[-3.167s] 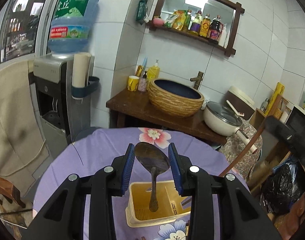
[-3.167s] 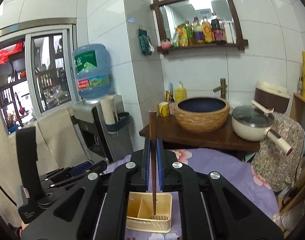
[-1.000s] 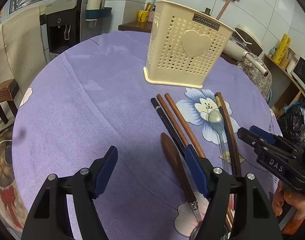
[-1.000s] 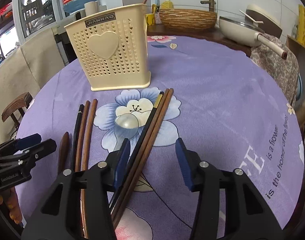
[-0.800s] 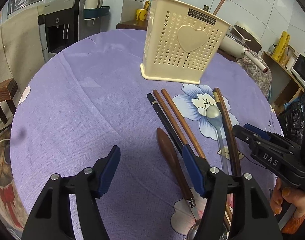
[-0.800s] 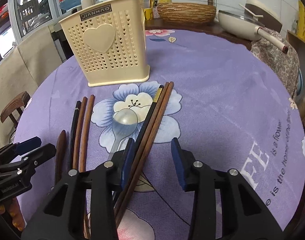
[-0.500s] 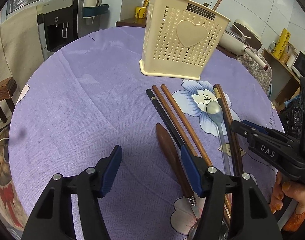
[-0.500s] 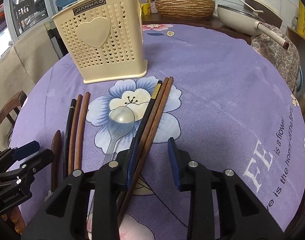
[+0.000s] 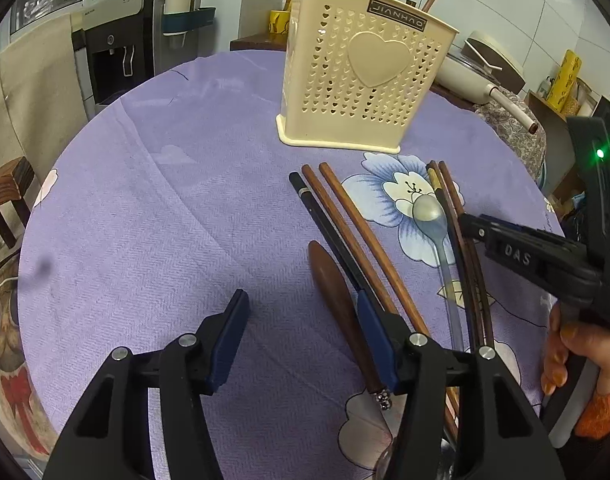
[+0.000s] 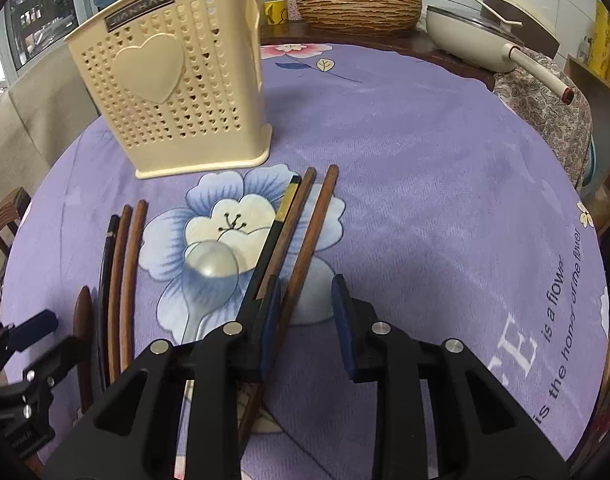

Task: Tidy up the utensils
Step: 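Grasp the brown-handled spoon with the left tool while the right tool grasps another wooden chopstick, then carry the brown-handled spoon with the left tool while the right tool carries the chopstick into the holder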

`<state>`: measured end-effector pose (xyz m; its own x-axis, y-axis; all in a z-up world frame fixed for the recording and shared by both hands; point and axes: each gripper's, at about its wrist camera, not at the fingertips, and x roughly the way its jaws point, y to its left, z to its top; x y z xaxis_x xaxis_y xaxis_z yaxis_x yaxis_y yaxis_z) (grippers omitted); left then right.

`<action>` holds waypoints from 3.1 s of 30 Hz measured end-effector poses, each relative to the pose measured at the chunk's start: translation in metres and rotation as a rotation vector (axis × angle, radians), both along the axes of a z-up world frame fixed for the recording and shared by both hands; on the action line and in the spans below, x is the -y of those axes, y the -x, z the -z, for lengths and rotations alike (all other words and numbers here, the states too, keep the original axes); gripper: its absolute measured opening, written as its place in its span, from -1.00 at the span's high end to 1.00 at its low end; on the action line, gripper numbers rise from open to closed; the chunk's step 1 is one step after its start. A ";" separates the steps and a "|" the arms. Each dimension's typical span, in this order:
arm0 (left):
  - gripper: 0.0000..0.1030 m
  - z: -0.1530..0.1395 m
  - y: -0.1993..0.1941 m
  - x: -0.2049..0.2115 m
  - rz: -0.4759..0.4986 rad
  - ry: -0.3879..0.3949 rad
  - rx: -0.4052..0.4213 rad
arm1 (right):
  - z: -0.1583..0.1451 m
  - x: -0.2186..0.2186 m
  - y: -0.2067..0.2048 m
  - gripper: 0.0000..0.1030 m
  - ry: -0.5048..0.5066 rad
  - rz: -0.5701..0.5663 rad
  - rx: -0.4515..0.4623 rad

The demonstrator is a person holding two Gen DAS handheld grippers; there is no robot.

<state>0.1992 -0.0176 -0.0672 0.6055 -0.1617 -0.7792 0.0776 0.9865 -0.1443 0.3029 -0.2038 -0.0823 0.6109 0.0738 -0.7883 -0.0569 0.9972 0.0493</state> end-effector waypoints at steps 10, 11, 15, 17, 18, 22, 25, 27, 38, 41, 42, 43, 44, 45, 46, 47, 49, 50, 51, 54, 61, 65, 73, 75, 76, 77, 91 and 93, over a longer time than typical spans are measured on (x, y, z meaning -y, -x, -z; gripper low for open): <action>0.24 0.001 -0.006 0.019 0.009 -0.096 -0.014 | 0.000 -0.001 -0.012 0.57 0.016 0.009 -0.001; 0.33 0.001 -0.007 0.021 0.008 -0.106 -0.014 | 0.000 -0.001 -0.016 0.58 0.016 0.014 -0.001; 0.52 0.001 -0.011 0.022 -0.004 -0.129 -0.013 | 0.000 0.002 -0.033 0.66 0.005 0.042 -0.006; 0.54 0.001 -0.011 0.021 -0.007 -0.128 -0.016 | 0.000 0.002 -0.040 0.66 0.007 0.051 -0.009; 0.54 0.001 -0.011 0.021 -0.010 -0.128 -0.018 | -0.001 0.001 -0.044 0.66 0.013 0.055 -0.009; 0.55 0.001 -0.007 0.027 -0.003 -0.132 -0.017 | 0.000 -0.003 -0.050 0.71 0.032 0.053 -0.007; 0.58 0.001 -0.004 0.031 0.001 -0.138 -0.010 | 0.000 -0.003 -0.052 0.77 0.027 0.054 -0.008; 0.59 0.001 -0.002 0.034 0.005 -0.130 -0.011 | 0.000 -0.004 -0.052 0.80 0.032 0.051 -0.002; 0.71 0.000 -0.007 0.028 0.011 -0.081 -0.023 | 0.001 0.001 -0.050 0.82 -0.010 0.048 0.006; 0.71 -0.001 -0.010 0.026 0.013 -0.060 -0.032 | 0.000 0.003 -0.049 0.83 -0.023 0.048 0.011; 0.71 -0.002 -0.011 0.024 0.012 -0.054 -0.033 | -0.001 0.004 -0.048 0.83 -0.026 0.047 0.015; 0.71 -0.002 -0.012 0.023 0.011 -0.049 -0.031 | -0.003 0.005 -0.047 0.83 -0.033 0.045 0.021; 0.71 -0.004 -0.013 0.021 0.009 -0.041 -0.029 | -0.004 0.006 -0.046 0.83 -0.042 0.044 0.024; 0.71 -0.005 -0.013 0.019 0.010 -0.034 -0.027 | -0.006 0.007 -0.044 0.84 -0.054 0.042 0.028; 0.71 -0.009 -0.014 0.016 0.010 -0.022 -0.021 | -0.010 0.010 -0.042 0.84 -0.074 0.037 0.037; 0.71 -0.011 -0.014 0.015 0.011 -0.017 -0.016 | -0.014 0.012 -0.039 0.84 -0.091 0.030 0.049; 0.71 -0.020 -0.014 0.012 0.009 -0.009 0.006 | -0.024 0.016 -0.033 0.84 -0.116 0.019 0.076; 0.71 -0.025 -0.014 0.010 0.008 -0.004 0.019 | -0.028 0.017 -0.030 0.84 -0.126 0.013 0.087; 0.71 -0.030 -0.015 0.008 0.010 0.003 0.029 | -0.033 0.018 -0.027 0.84 -0.140 0.004 0.096; 0.71 -0.052 -0.013 0.001 0.007 0.016 0.082 | -0.053 0.028 -0.014 0.84 -0.189 -0.014 0.137; 0.71 -0.083 -0.013 -0.011 0.003 0.025 0.157 | -0.103 0.042 0.025 0.85 -0.237 -0.094 0.255; 0.71 -0.091 -0.014 -0.018 0.001 0.045 0.170 | -0.124 0.047 0.047 0.85 -0.247 -0.144 0.298; 0.72 -0.103 -0.013 -0.024 0.008 0.050 0.199 | -0.148 0.056 0.067 0.86 -0.244 -0.208 0.324; 0.72 -0.104 -0.013 -0.026 0.006 0.049 0.201 | -0.150 0.057 0.070 0.86 -0.244 -0.212 0.320; 0.72 -0.105 -0.013 -0.027 0.007 0.054 0.202 | -0.151 0.057 0.071 0.86 -0.244 -0.214 0.317; 0.72 -0.105 -0.013 -0.028 0.009 0.056 0.202 | -0.151 0.057 0.071 0.86 -0.240 -0.214 0.319; 0.72 -0.117 -0.010 -0.033 0.009 0.063 0.239 | -0.161 0.054 0.071 0.86 -0.232 -0.231 0.339; 0.72 -0.121 -0.010 -0.032 0.016 0.054 0.248 | -0.164 0.054 0.070 0.86 -0.232 -0.232 0.342</action>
